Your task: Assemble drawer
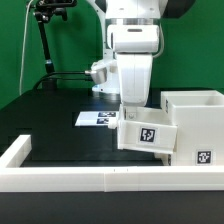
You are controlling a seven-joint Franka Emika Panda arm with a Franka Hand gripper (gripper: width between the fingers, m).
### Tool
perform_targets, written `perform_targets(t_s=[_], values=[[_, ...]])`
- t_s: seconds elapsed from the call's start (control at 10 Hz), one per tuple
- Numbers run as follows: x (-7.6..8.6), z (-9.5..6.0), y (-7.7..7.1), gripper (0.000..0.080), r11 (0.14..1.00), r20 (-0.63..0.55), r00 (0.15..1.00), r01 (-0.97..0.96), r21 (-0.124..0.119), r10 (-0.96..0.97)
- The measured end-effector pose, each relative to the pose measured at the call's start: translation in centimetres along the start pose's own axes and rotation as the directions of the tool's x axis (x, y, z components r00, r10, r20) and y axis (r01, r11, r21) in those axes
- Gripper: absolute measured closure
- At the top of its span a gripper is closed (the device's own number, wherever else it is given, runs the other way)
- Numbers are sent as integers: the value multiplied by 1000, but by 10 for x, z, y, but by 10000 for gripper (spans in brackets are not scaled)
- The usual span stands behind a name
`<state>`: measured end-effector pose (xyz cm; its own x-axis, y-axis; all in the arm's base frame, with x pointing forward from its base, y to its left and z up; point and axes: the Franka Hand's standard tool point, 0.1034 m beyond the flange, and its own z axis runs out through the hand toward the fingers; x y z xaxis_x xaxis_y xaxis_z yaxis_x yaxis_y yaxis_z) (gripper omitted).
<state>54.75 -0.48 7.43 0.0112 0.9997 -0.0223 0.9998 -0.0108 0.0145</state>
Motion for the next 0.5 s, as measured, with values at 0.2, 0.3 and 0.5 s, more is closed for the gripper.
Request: perform_targets(t_s=[0.2, 0.3, 0.5], values=[[3, 1, -2, 750, 1000, -1, 1000, 3, 3, -3], [1, 1, -2, 750, 1000, -1, 1000, 1, 4, -1], [0, 2, -2, 750, 1000, -1, 1000, -1, 6, 1]])
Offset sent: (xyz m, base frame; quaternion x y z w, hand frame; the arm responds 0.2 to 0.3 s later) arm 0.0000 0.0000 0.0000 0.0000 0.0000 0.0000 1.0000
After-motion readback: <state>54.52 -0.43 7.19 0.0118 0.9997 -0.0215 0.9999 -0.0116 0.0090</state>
